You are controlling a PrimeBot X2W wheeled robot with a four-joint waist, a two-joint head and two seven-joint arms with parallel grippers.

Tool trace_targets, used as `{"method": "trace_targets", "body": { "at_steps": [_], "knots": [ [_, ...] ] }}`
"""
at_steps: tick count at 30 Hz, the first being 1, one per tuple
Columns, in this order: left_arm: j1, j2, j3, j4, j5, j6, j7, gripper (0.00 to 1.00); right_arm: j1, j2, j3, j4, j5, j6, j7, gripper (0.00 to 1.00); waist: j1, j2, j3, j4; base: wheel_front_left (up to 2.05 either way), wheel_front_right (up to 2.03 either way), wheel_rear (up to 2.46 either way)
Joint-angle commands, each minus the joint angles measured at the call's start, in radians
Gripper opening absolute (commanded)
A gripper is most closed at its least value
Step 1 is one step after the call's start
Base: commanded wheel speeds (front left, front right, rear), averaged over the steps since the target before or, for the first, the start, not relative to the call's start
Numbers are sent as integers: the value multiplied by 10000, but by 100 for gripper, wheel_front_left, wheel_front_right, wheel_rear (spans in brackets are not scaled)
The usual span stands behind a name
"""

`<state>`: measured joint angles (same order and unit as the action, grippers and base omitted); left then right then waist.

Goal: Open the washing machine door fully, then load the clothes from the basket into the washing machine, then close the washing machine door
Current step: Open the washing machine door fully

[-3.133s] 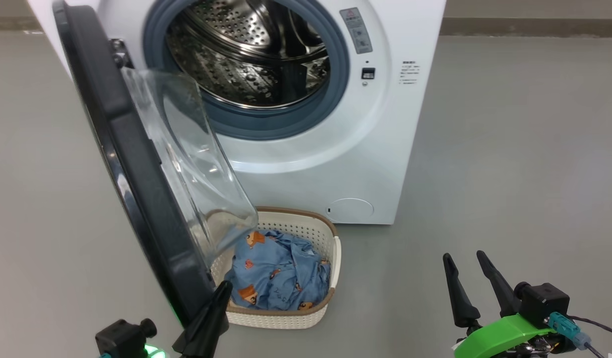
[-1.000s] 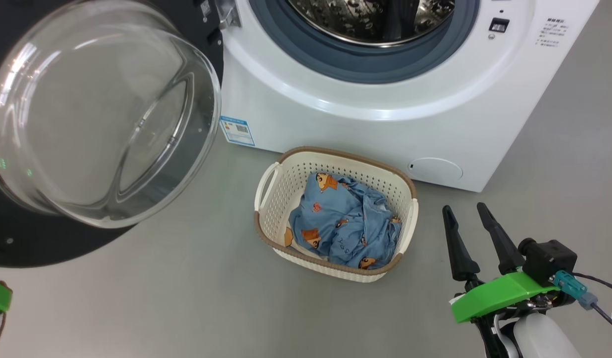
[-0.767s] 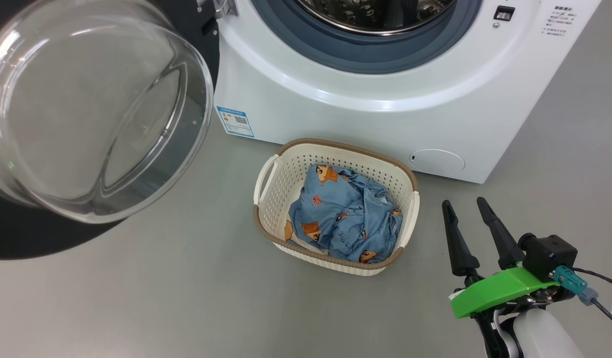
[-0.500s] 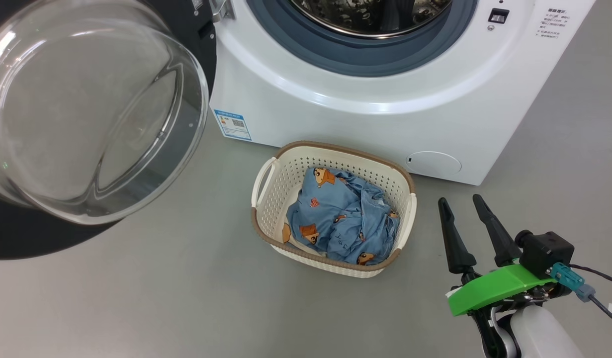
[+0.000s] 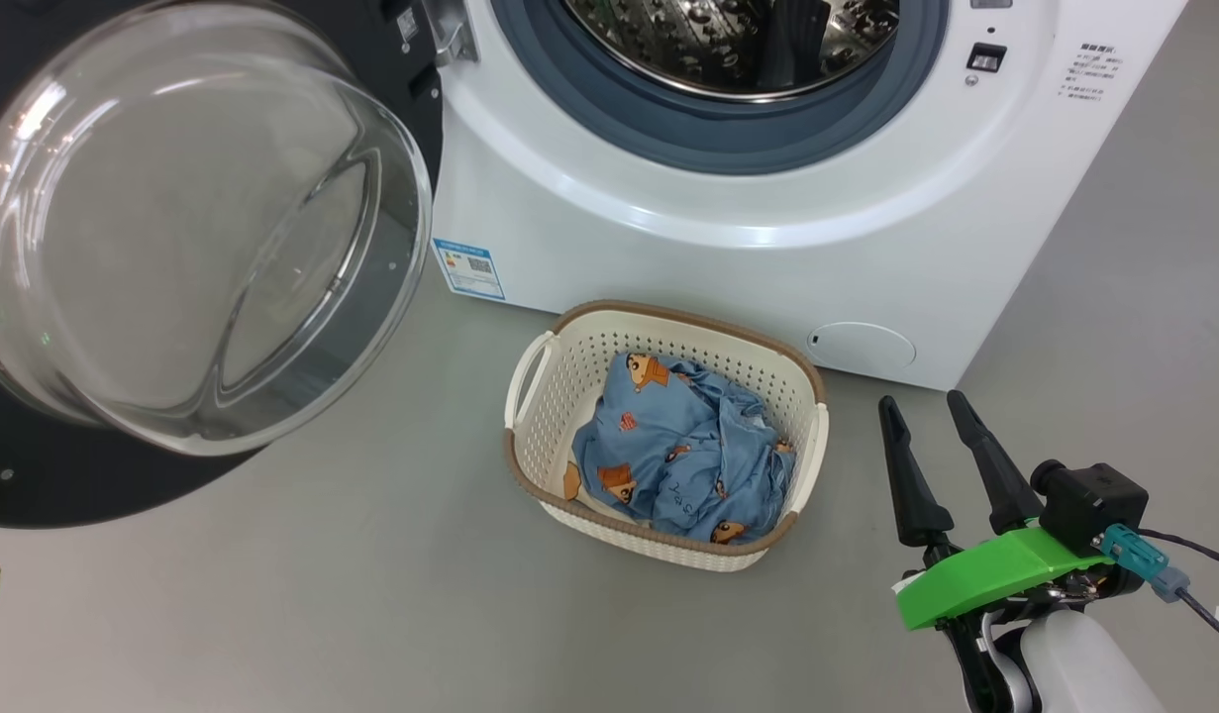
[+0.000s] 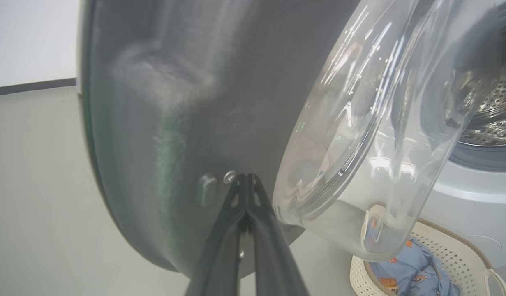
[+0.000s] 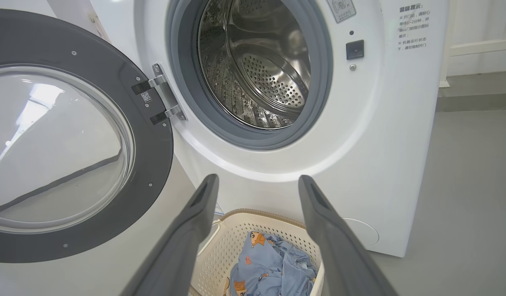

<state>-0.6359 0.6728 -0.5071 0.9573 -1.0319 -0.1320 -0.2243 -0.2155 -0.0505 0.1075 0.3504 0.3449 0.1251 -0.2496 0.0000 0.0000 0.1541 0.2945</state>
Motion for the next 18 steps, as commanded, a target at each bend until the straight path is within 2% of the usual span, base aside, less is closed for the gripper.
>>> {"method": "trace_targets", "body": {
  "at_steps": [1, 12, 14, 15, 16, 17, 18],
  "knots": [
    [-199, 721, 274, -195, -152, 14, -162, 0, -38, 3, 210, -205, 92, 56, -122, 100, 0, 0, -104, -9, 0, 0, 0],
    [809, 551, 214, -1247, -307, 14, -368, 0, 285, 3, 452, -165, 202, 56, -122, 100, 0, 0, -629, -314, 0, 0, 0],
    [1003, 503, 474, -1506, -123, 14, -371, 31, 321, 3, 474, -185, 184, 56, -122, 100, 0, 0, -724, -409, 0, 0, 0],
    [1003, 503, 474, -1506, -123, 14, -371, 31, 321, 3, 474, -185, 184, 56, -122, 100, 0, 0, -724, -409, 0, 0, 0],
    [1115, 468, 621, -1663, 1, 14, -371, 72, 334, 3, 475, -218, 171, 56, -122, 100, 0, 0, -765, -458, 0, 0, 0],
    [1241, 423, 777, -1828, 135, 14, -372, 100, 353, 3, 480, -250, 159, 56, -122, 100, 0, 0, -814, -510, 0, 0, 0],
    [1375, 378, 949, -2008, 272, 14, -372, 100, 382, 3, 491, -273, 154, 56, -122, 100, 0, 0, -860, -565, 0, 0, 0]
  ]
}}
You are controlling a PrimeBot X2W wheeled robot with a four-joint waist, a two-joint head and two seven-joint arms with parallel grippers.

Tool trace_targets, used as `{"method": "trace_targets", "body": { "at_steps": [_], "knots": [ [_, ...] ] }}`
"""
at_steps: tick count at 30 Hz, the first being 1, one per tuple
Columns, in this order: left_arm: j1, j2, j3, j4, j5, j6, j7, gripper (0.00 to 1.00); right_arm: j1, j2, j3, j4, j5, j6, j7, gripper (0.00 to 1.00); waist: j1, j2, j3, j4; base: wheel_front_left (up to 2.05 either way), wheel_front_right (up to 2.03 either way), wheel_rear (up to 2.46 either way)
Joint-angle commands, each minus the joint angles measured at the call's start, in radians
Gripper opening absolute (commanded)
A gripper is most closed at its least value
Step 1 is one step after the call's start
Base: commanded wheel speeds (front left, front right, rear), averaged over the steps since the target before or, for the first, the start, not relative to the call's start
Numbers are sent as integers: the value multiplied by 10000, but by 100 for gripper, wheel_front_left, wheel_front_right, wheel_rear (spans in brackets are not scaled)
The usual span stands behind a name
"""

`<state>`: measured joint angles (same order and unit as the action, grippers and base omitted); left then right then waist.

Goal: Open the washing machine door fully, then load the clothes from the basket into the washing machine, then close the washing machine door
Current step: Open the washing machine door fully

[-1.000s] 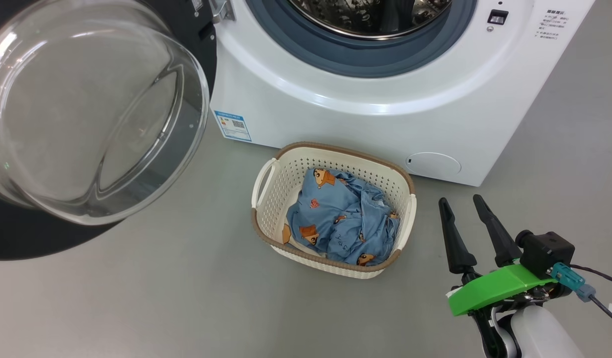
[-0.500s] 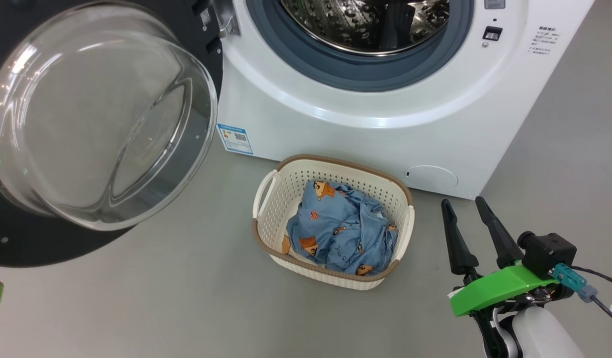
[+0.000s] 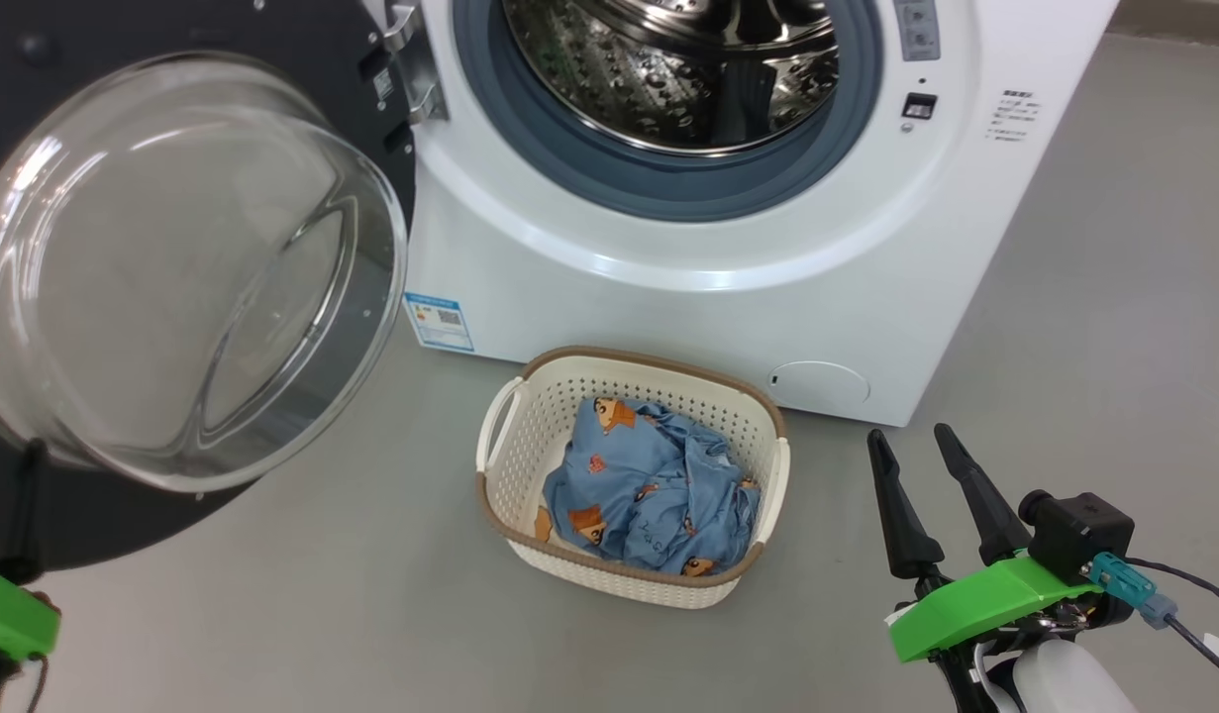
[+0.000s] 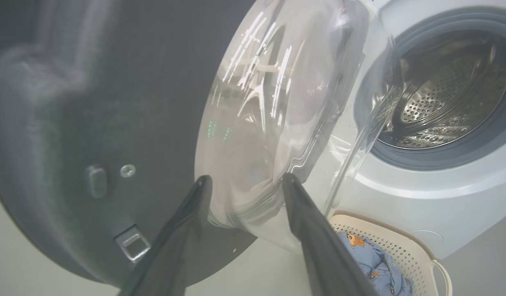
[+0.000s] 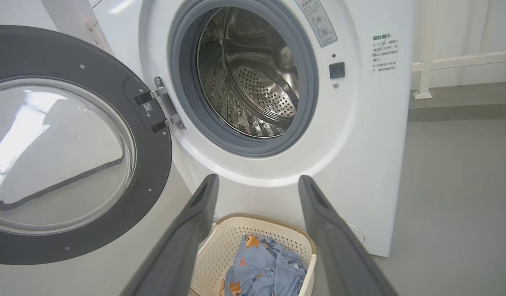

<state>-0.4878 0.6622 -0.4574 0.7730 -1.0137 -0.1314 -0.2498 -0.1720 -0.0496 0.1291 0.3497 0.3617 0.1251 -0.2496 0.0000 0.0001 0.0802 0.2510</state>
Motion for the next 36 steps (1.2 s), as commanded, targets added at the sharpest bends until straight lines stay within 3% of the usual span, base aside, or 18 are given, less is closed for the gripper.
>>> {"method": "trace_targets", "body": {
  "at_steps": [1, 13, 25, 36],
  "knots": [
    [35, 434, 638, -347, 232, 8, -117, 100, -23, -6, 281, -286, -25, 56, -122, 100, 0, -1, -161, -185, 0, 0, 0],
    [2301, -511, 2395, -3031, 1740, 610, -119, 100, 309, -6, 500, -529, -116, 56, -122, 100, 0, -1, -702, -1099, 0, 0, 0],
    [4037, -1148, 3063, -5471, 2530, 1381, -120, 100, 389, -6, 672, -704, -506, 56, -122, 100, 0, -1, -971, -2325, 0, 0, 0],
    [4661, -1611, 3428, -6366, 2942, 1398, -120, 100, 306, -6, 456, -798, -886, 56, -122, 100, 0, -1, -978, -2965, 0, 0, 0]
  ]
}}
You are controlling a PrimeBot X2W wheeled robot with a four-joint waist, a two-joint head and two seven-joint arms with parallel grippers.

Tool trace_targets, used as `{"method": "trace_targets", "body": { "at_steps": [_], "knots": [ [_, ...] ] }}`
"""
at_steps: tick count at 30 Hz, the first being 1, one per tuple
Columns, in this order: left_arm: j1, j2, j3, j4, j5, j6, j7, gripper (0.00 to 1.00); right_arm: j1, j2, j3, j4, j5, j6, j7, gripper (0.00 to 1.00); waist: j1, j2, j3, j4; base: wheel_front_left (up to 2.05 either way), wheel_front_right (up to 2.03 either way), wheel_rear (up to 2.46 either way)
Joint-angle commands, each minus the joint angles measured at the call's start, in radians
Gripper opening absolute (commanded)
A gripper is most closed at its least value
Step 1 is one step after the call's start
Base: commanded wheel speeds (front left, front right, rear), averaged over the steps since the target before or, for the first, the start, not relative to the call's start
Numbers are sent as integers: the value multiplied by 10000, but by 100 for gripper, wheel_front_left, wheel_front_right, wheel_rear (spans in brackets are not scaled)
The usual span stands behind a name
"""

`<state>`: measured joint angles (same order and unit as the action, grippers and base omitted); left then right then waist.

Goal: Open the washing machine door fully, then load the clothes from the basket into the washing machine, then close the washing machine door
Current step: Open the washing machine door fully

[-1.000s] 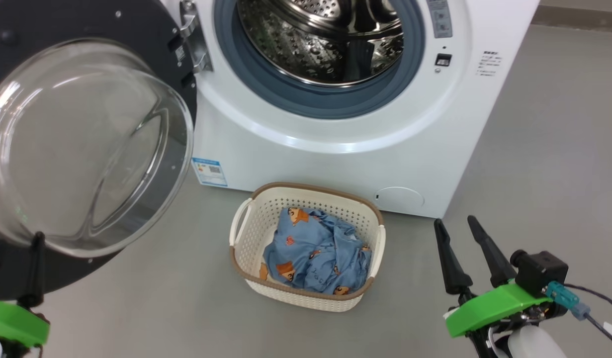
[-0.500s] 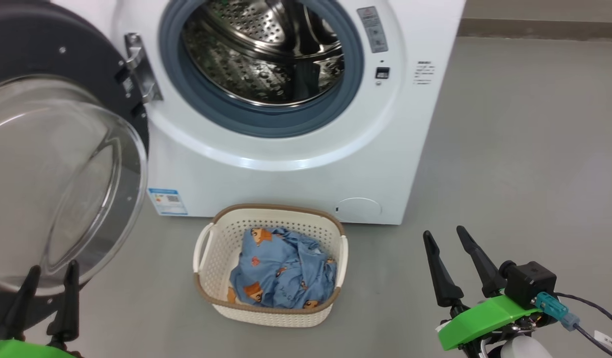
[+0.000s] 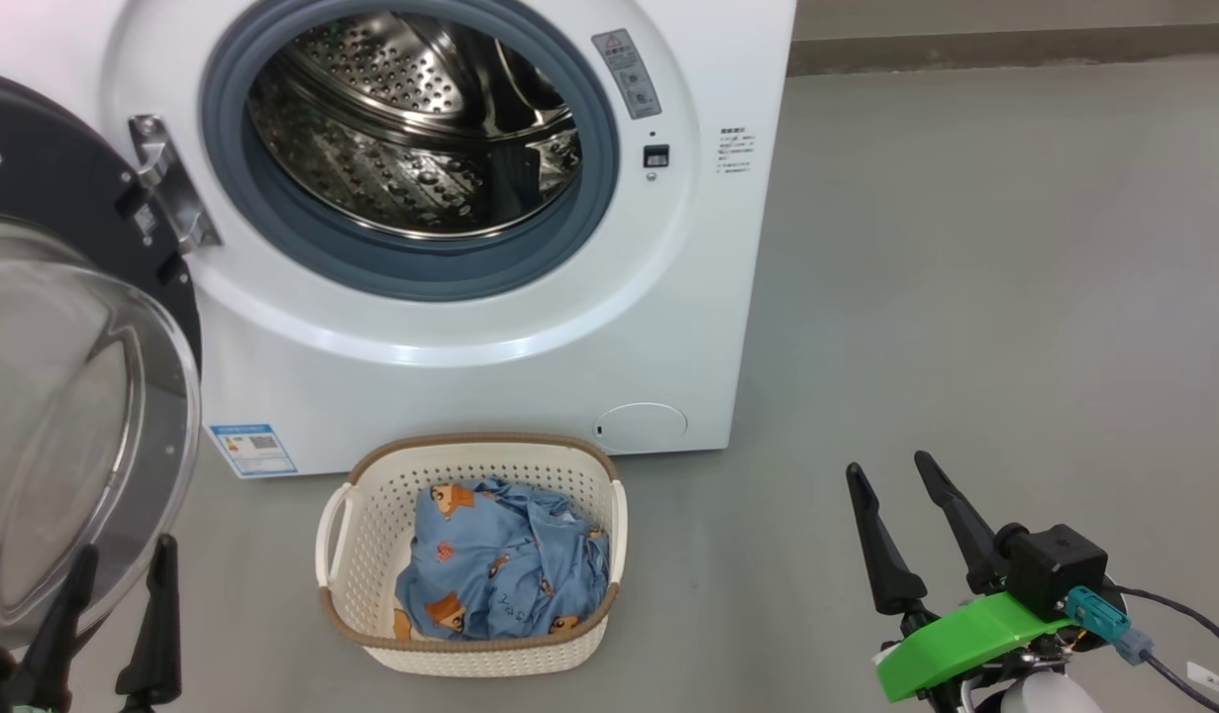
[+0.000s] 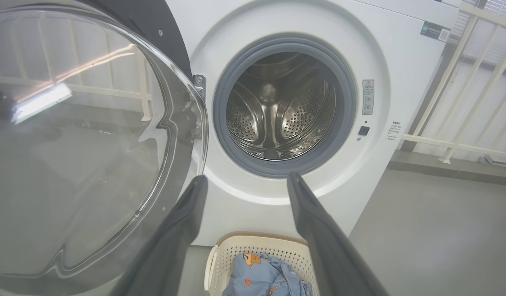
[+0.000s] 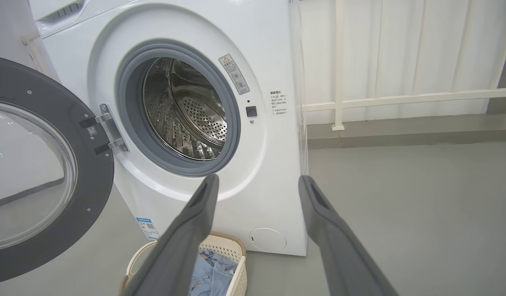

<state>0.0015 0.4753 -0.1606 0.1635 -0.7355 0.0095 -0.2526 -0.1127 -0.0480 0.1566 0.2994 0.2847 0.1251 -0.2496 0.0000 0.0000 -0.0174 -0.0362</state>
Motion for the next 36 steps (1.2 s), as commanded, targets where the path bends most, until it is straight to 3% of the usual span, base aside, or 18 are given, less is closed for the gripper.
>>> {"method": "trace_targets", "body": {
  "at_steps": [1, 36],
  "knots": [
    [-201, 216, 482, -331, 172, -63, -91, 100, -291, -22, 162, -304, -152, 56, -122, 100, 0, 0, 2, -128, 0, 0, 0],
    [-56, -345, 915, -406, 571, -748, -91, 100, -302, -22, -233, -428, -590, 56, -122, 100, 0, 0, 84, -175, 0, 0, 0]
  ]
}}
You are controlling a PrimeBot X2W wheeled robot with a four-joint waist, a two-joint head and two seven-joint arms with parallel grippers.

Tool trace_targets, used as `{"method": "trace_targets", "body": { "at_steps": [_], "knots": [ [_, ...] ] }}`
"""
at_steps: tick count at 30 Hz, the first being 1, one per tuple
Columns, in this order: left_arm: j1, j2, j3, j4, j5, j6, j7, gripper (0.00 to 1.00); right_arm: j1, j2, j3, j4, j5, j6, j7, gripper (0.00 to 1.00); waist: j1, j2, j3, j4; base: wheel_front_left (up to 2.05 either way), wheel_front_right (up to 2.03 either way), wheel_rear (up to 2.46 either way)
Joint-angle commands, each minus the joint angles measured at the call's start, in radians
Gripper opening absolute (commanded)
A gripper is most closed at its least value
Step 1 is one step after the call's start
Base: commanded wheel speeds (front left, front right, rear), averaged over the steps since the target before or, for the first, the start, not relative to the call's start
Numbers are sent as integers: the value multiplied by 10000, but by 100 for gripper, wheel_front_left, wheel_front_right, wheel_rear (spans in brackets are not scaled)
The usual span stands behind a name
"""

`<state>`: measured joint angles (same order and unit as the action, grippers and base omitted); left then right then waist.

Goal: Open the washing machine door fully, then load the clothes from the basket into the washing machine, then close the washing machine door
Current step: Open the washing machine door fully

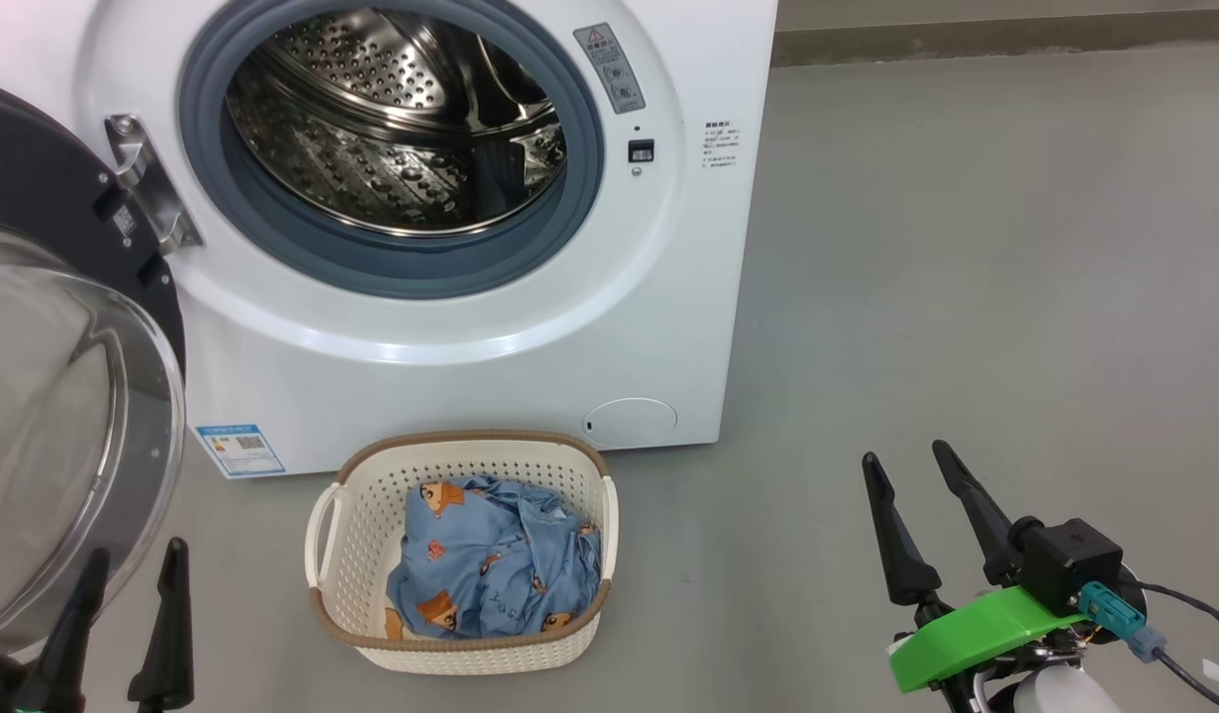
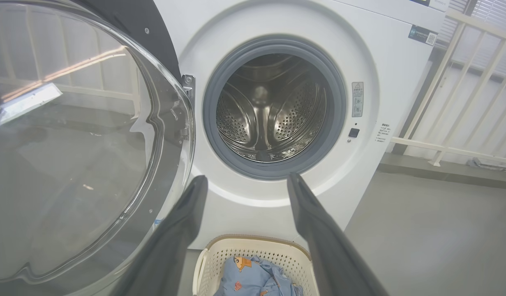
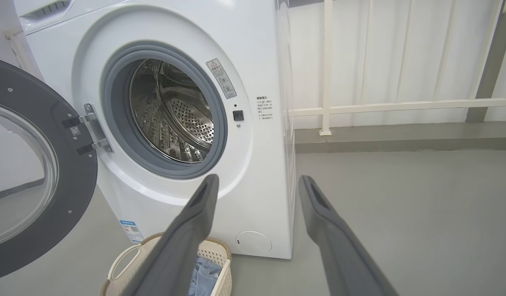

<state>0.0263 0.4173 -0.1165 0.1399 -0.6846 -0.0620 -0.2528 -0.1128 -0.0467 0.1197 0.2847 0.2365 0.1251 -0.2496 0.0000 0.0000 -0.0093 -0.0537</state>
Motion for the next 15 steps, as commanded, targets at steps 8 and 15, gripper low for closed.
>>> {"method": "trace_targets", "body": {
  "at_steps": [8, 15],
  "knots": [
    [-267, 201, 525, -160, 119, -82, -89, 100, -269, -35, 92, -330, -134, 56, -122, 100, 0, 0, 25, 7, 0, 0, 0],
    [-258, 195, 518, -149, 111, -80, -89, 100, -262, -35, 103, -355, -142, 56, -122, 100, 0, 0, 47, 19, 0, 0, 0]
  ]
}}
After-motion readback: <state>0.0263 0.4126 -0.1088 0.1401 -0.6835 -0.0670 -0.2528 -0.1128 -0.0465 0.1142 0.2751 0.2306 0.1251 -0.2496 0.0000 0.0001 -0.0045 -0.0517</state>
